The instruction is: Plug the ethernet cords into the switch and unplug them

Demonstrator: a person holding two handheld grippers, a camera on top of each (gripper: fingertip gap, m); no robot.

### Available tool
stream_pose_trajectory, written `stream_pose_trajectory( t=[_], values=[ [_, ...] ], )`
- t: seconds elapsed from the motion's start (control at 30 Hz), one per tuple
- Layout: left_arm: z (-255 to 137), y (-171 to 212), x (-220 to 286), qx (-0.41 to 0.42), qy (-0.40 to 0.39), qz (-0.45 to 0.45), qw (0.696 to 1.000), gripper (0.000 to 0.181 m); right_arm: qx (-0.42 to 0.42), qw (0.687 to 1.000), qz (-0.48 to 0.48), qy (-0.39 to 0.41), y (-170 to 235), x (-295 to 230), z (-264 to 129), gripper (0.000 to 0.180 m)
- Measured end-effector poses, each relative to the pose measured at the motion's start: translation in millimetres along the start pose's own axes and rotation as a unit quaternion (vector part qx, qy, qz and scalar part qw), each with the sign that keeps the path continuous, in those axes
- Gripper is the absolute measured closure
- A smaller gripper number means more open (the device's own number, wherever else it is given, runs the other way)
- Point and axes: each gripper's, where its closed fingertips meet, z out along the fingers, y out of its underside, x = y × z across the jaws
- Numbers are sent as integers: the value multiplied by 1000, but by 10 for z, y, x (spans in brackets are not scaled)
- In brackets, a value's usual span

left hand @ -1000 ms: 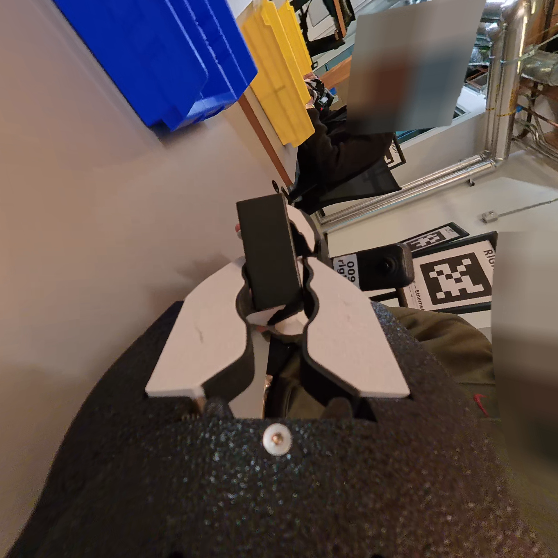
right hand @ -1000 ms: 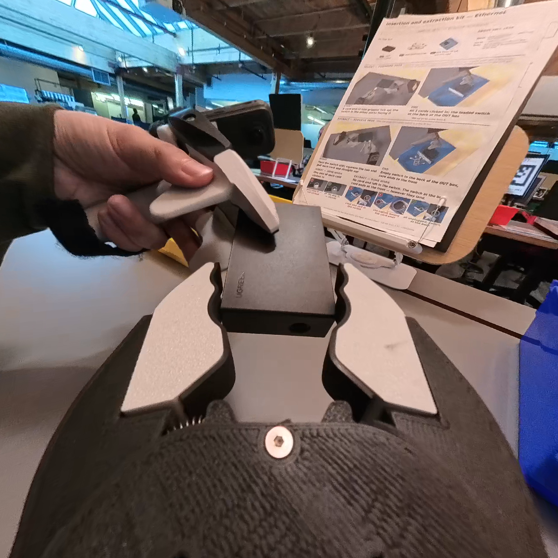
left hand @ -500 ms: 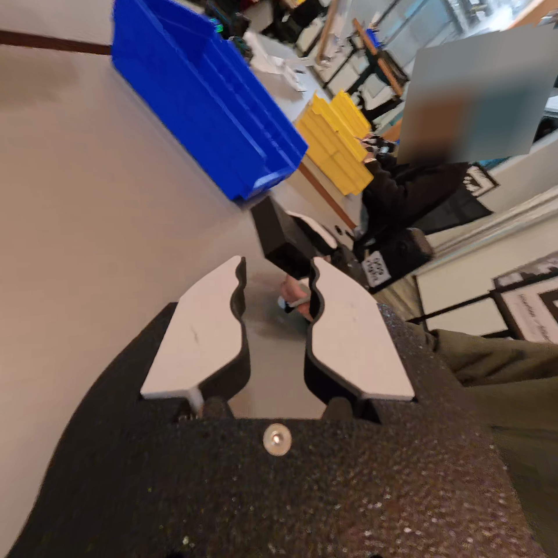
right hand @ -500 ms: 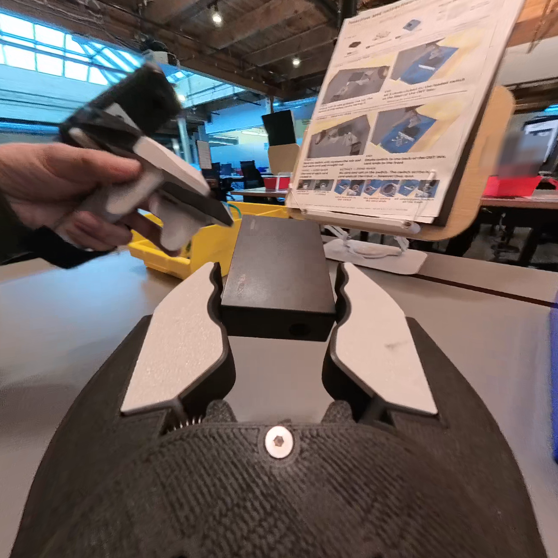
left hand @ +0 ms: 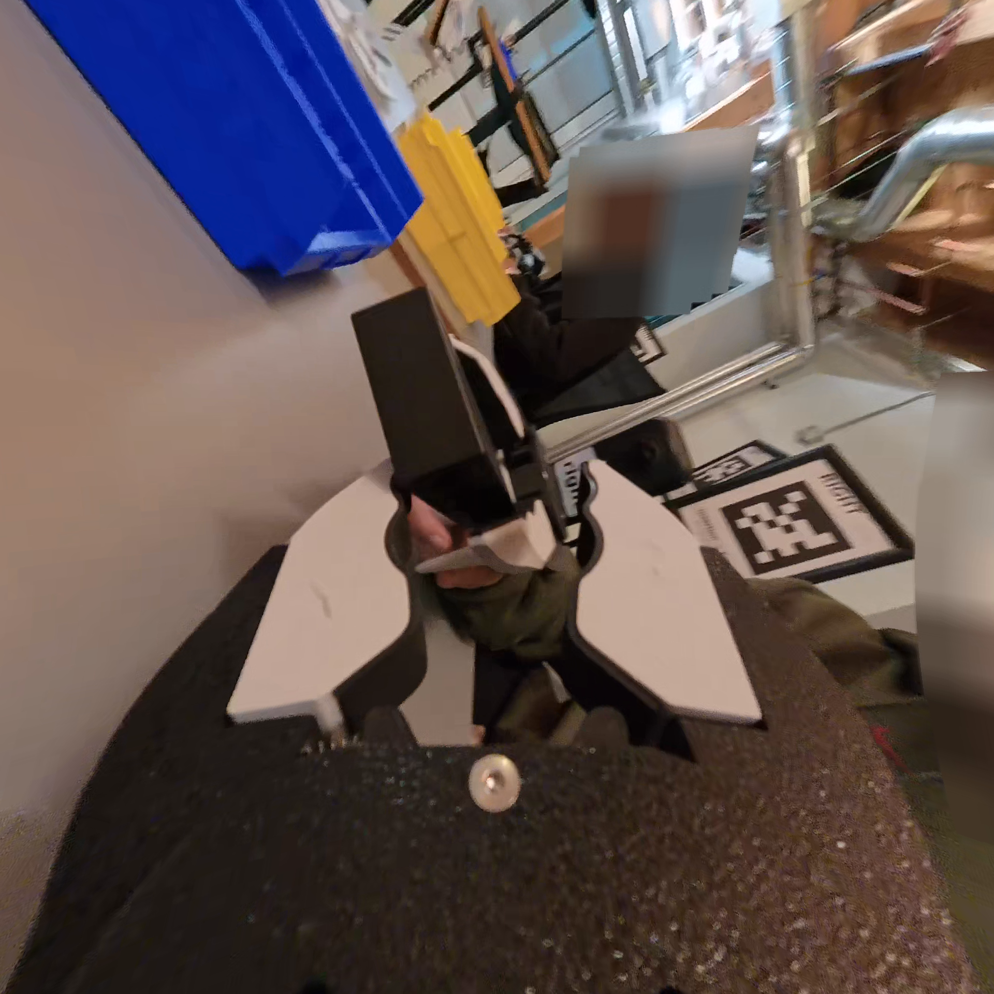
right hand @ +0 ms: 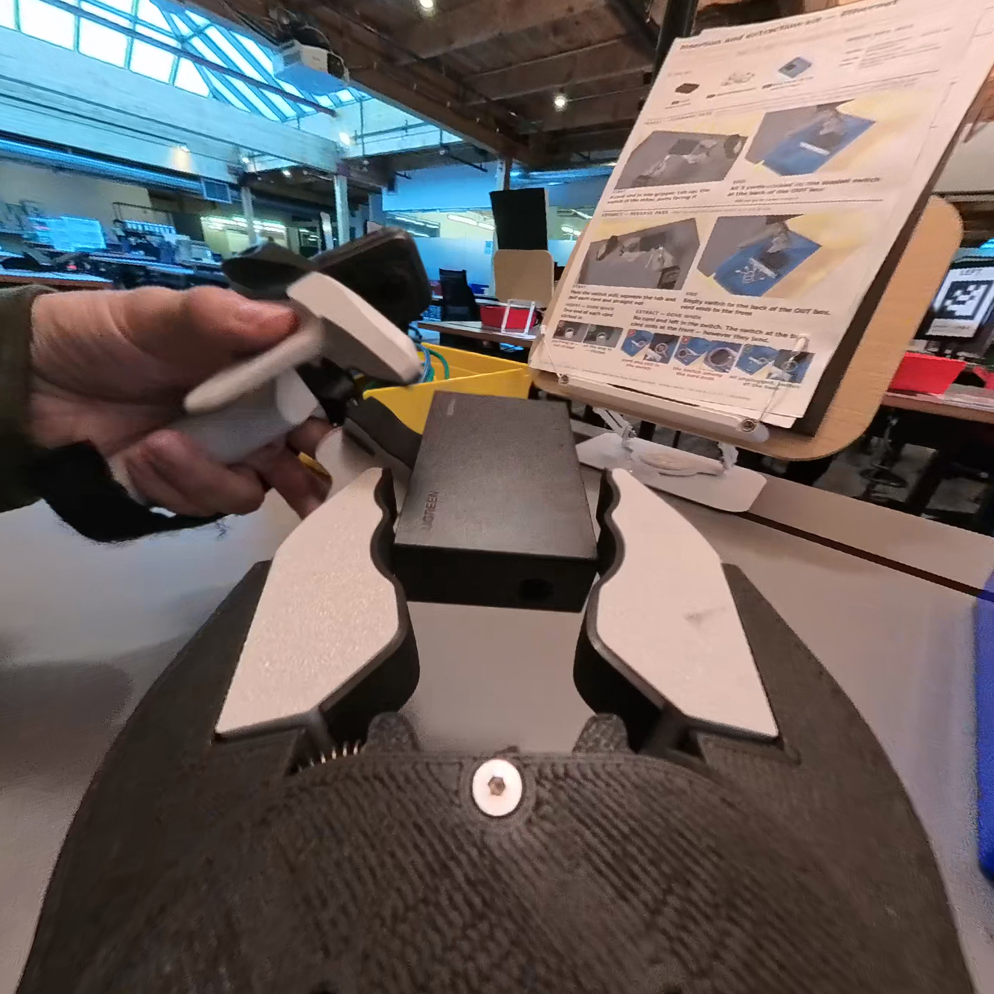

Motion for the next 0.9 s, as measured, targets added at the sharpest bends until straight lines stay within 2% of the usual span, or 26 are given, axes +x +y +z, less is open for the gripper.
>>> stream_pose_trajectory(
  t=[0.03, 0.07, 0.1, 0.27, 0.47, 0.6, 0.9],
  values=[
    [9, -4, -62, 1, -24, 9, 1000, 123, -3, 1000, -1, 3, 9, -5, 4, 107],
    [11, -18, -104, 5, -41, 16, 999, 140, -3, 1000, -4, 6, 14, -8, 8, 107],
    [10, -31, -120, 7, -47, 17, 999, 148, -11, 1000, -3, 8, 44, 1, 16, 107],
    [-5, -14, -192, -12, -94, 6, 995, 151, -47, 999, 12, -3, 193, -1, 48, 107],
    [-97, -46, -136, -33, -125, 18, 991, 151, -40, 997, 56, -36, 187, -85, 71, 104],
    [-132, -46, -134, -39, -132, 16, 990, 152, -30, 997, 55, -52, 142, -137, 62, 112],
    [-82, -82, -47, -27, -136, 67, 988, 151, -5, 998, 58, -39, 80, -117, 26, 113]
  ],
)
